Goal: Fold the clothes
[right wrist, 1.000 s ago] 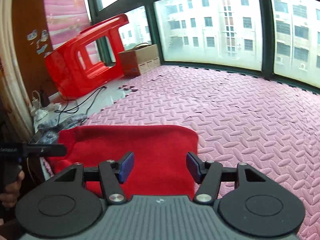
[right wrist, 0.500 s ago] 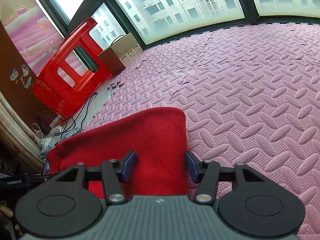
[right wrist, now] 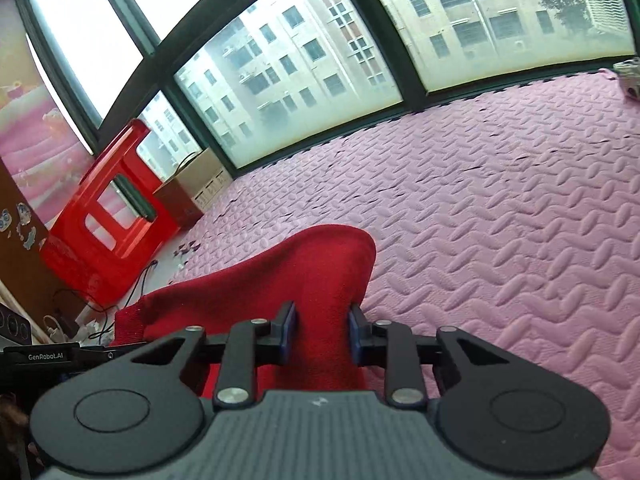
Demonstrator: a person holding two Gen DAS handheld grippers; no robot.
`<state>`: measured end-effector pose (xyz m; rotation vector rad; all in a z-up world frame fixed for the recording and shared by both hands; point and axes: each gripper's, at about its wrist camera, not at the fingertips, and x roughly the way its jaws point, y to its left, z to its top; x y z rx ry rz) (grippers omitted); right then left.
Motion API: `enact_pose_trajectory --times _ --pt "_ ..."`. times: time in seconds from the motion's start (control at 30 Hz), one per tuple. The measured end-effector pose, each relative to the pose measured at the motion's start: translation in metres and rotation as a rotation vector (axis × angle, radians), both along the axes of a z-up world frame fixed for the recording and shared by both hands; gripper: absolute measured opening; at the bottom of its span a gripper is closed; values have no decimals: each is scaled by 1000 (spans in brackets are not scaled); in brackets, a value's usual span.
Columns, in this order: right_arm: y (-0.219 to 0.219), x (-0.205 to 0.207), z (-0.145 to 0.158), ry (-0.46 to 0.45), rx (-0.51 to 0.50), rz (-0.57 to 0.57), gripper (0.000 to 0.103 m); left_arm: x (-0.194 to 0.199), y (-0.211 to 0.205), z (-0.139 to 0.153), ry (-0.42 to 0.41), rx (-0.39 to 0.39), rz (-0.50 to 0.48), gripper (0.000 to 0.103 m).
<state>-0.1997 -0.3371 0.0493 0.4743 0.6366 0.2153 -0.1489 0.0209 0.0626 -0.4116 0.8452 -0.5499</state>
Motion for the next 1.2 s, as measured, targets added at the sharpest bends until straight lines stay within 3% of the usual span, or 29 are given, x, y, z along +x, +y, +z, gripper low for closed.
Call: enact_pose_trajectory --times 0.23,0.5,0.57,0.77,0.87,1.2 --pt "-75 -29 9 -4 -64 -207 25 43 -118 3 -5 14 -179 37" --pt "-164 -60 23 -21 -161 -453 25 63 -250 6 -10 34 -358 37" --pt "-179 -65 16 1 -177 -494 31 65 -273 1 2 52 -377 40" --pt "-191 -77 4 16 -242 -523 36 60 -292 0 -17 135 -367 60" --pt "-190 -67 7 13 -246 -502 36 66 -293 8 -48 161 -318 77" --pt "-188 -7 -7 77 -253 -462 44 86 -307 4 -83 262 -313 92"
